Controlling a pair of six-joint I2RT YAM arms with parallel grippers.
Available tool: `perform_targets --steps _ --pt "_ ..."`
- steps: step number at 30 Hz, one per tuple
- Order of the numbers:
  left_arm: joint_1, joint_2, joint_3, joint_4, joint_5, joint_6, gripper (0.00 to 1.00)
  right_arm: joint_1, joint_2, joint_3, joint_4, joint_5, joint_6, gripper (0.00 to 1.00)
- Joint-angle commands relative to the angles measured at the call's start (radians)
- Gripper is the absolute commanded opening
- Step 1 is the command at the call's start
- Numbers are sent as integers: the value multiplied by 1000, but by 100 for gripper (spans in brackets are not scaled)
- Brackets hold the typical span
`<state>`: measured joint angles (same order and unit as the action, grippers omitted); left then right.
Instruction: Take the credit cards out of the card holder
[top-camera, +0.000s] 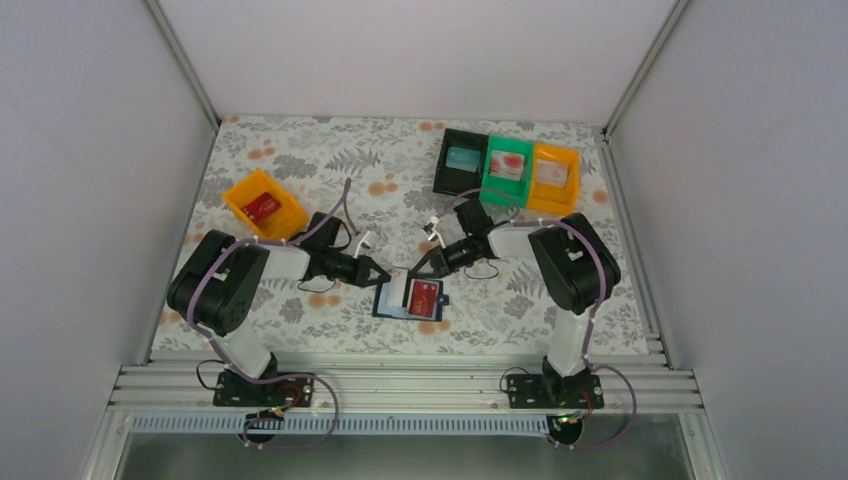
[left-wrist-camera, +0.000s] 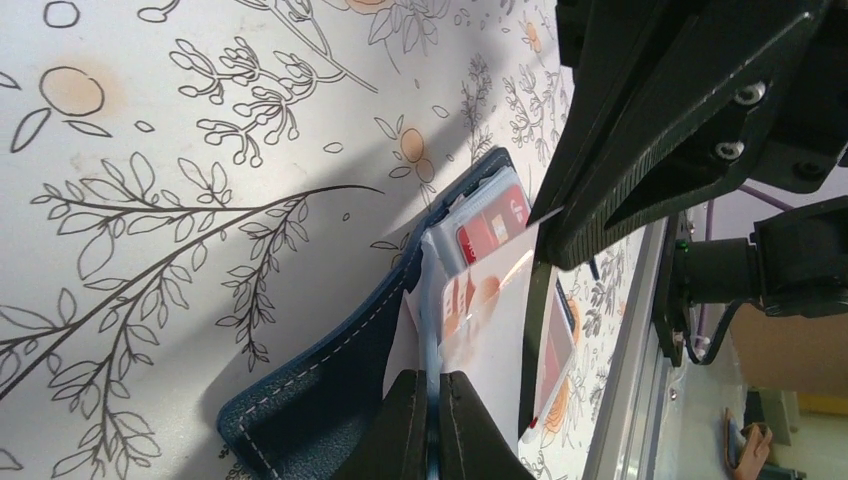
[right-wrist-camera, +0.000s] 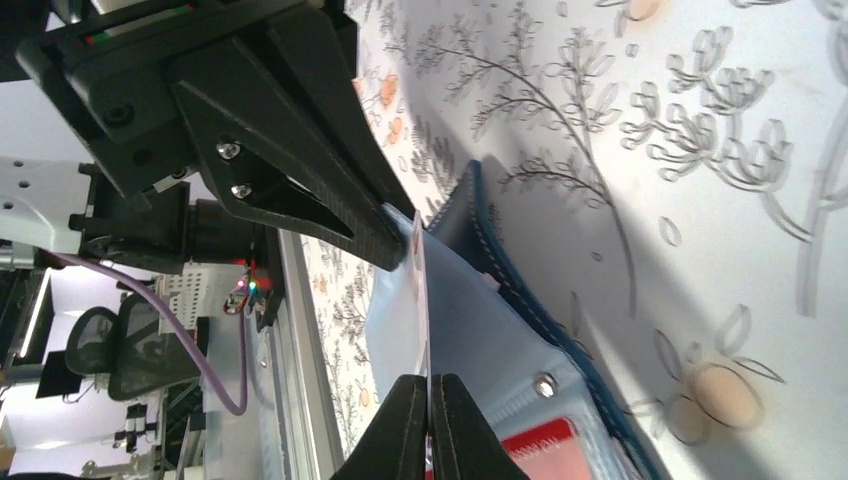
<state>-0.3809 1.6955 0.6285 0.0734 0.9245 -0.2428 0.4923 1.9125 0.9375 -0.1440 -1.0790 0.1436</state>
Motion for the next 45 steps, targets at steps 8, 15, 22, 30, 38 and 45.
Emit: perform_targets --steps 8,15,22,30,38,45 --pt "-3 19 20 -9 -35 30 2 -102 -115 -11 -179 112 -64 4" --pt "-2 7 47 -35 -52 55 32 -132 -239 9 -247 185 -27 4" --pt "1 -34 219 -193 -47 204 56 -142 -378 143 -376 275 -23 4" --pt "35 -115 432 -437 231 408 67 -144 -525 392 -445 256 -33 4" --pt "179 -26 1081 -1430 542 1171 67 -144 -589 660 -380 212 2 4" --pt "209 -153 1330 -1210 361 804 65 -142 -634 740 -194 102 85 4"
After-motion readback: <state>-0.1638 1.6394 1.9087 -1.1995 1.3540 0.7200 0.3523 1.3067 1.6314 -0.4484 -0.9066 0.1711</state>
